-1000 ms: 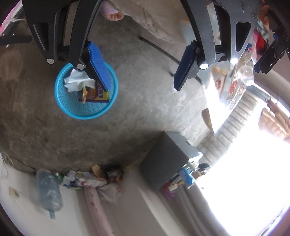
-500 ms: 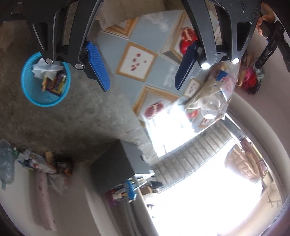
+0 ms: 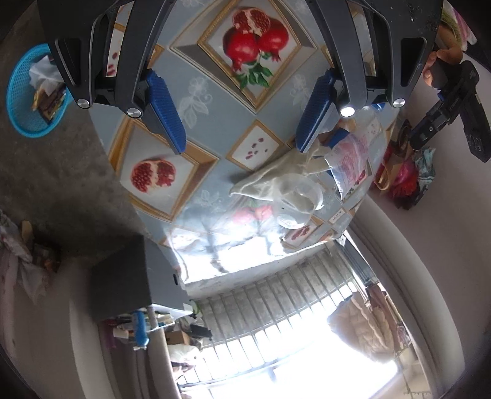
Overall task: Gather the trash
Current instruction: 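Move both tools back to the items on the table, then grasp the clear plastic bag with the left tool while the right tool grasps the clear cup, then carry the plastic bag and clear cup over the blue basket, then open both tools to drop the bag and cup into the basket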
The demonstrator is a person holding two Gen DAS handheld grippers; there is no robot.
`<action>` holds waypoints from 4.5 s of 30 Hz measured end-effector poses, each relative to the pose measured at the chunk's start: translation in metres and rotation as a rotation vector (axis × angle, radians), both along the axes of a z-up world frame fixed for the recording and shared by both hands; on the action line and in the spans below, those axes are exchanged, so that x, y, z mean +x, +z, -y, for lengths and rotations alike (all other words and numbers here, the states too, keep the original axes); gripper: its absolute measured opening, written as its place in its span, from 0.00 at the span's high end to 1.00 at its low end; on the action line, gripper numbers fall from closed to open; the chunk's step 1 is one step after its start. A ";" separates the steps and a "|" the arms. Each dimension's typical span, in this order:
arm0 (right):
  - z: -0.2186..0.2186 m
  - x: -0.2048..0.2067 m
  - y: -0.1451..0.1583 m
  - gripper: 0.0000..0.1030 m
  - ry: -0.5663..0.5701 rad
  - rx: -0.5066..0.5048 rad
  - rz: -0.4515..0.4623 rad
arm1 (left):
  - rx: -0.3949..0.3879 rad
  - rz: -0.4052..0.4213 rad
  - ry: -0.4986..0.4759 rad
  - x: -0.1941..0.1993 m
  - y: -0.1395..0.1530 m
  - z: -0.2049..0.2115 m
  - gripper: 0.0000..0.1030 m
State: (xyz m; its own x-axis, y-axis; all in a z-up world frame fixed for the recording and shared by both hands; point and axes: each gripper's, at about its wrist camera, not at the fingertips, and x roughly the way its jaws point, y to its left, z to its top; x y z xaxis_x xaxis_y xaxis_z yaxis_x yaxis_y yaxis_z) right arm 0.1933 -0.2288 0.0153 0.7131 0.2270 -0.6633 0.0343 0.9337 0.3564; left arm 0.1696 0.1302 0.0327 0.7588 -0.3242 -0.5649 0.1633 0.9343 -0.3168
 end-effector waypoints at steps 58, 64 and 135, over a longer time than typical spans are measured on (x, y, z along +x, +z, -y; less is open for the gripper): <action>-0.038 0.168 -0.017 0.38 0.256 0.262 -0.096 | -0.274 -0.181 -0.091 0.122 -0.036 -0.012 0.80; -0.033 0.162 -0.010 0.38 0.237 0.263 -0.069 | -0.282 -0.152 -0.107 0.117 -0.023 -0.006 0.82; 0.344 -0.169 -0.181 0.34 -0.910 0.452 -0.235 | 0.288 -0.328 -1.064 -0.040 -0.122 0.584 0.52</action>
